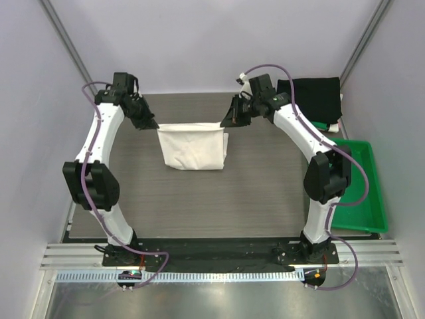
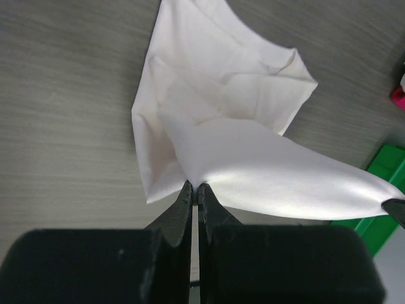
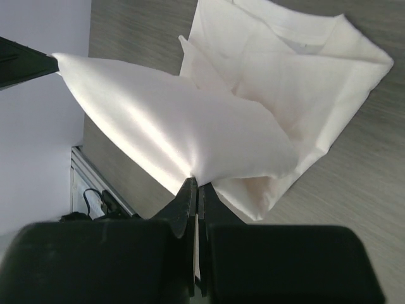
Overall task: Fold and stack the t-shirts
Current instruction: Fold the tshirt
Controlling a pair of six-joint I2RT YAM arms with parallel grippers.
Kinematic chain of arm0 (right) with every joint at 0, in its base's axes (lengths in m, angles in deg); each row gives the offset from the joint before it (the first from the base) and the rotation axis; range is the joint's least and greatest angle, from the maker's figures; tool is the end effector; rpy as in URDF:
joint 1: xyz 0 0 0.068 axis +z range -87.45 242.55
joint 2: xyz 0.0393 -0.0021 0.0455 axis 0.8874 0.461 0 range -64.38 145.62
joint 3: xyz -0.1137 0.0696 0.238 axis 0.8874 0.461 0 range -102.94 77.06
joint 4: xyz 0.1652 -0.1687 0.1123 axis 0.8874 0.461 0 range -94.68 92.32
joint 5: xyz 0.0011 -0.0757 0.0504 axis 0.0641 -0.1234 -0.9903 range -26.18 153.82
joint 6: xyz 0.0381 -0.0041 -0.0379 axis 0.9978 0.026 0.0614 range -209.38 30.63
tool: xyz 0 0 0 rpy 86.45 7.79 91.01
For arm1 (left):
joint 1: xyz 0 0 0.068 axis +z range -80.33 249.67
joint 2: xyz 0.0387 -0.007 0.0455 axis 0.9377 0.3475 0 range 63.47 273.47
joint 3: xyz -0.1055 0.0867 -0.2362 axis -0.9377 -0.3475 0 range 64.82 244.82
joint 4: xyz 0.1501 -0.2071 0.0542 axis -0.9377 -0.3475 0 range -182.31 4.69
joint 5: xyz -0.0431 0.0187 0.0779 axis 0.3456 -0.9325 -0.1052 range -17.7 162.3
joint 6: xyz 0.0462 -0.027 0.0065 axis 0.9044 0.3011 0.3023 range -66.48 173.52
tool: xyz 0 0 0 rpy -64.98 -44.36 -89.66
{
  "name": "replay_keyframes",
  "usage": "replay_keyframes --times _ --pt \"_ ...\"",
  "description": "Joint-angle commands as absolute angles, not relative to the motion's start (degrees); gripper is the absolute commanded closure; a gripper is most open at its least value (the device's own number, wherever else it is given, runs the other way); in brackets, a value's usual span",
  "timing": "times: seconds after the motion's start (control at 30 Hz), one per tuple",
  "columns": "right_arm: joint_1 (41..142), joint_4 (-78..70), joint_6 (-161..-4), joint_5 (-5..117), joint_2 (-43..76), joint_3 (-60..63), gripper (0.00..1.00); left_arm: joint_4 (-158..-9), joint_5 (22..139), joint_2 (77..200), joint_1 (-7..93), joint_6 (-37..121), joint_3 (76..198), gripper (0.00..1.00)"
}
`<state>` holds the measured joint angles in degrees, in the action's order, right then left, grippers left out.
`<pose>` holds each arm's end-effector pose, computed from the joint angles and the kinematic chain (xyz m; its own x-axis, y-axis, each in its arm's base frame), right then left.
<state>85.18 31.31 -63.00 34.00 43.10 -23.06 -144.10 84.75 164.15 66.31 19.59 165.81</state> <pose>0.3866 0.1803 0.3214 -0.8643 0.0573 -0.4997 -0.3165 0.7102 0.6289 0.3695 -0.0294 0.3415 -0.8008 -0.4990 -0.3312 -0.3341 0.8312 -0.4443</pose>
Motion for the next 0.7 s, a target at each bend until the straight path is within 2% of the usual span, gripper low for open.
replay_keyframes --times 0.0,0.3,0.37,0.43,0.47,0.5,0.53,0.57,0.6,0.63,0.67 --pt "82.9 33.0 -65.4 33.9 45.3 -30.1 0.99 -144.0 84.3 167.5 68.0 21.7 174.9 1.00" --pt "81.3 34.8 -65.5 32.5 57.6 -38.9 0.99 -149.7 85.0 187.4 68.3 22.9 192.9 0.99" --pt "80.8 37.0 -65.2 33.1 63.1 -43.2 0.97 -150.3 86.5 193.3 68.7 22.7 198.6 0.87" --pt "80.0 42.2 -64.9 34.4 67.6 -52.9 0.68 -151.6 88.8 197.9 69.2 22.4 204.9 0.69" --pt "79.7 44.9 -64.6 36.3 70.5 -57.3 0.58 -152.5 89.5 200.5 69.4 21.3 208.7 0.55" --pt "79.5 50.7 -64.6 37.0 75.9 -68.1 0.47 -149.2 91.4 200.4 71.1 20.1 207.5 0.47" --pt "79.3 54.0 -64.3 37.6 79.3 -74.6 0.43 -148.3 92.2 200.1 71.7 19.3 206.9 0.38" --pt "79.1 57.3 -63.8 38.2 82.2 -81.3 0.35 -148.0 92.9 200.0 72.3 19.0 207.1 0.35" --pt "79.1 63.0 -63.1 38.2 87.8 -94.3 0.33 -147.8 93.7 198.8 72.4 19.5 206.9 0.31" --pt "79.0 64.7 -62.0 37.5 89.1 -98.9 0.32 -147.8 94.3 197.9 72.4 19.9 206.2 0.30" --pt "79.2 64.2 -61.6 36.3 87.4 -95.1 0.32 -147.5 94.8 196.7 72.3 20.3 204.8 0.30"
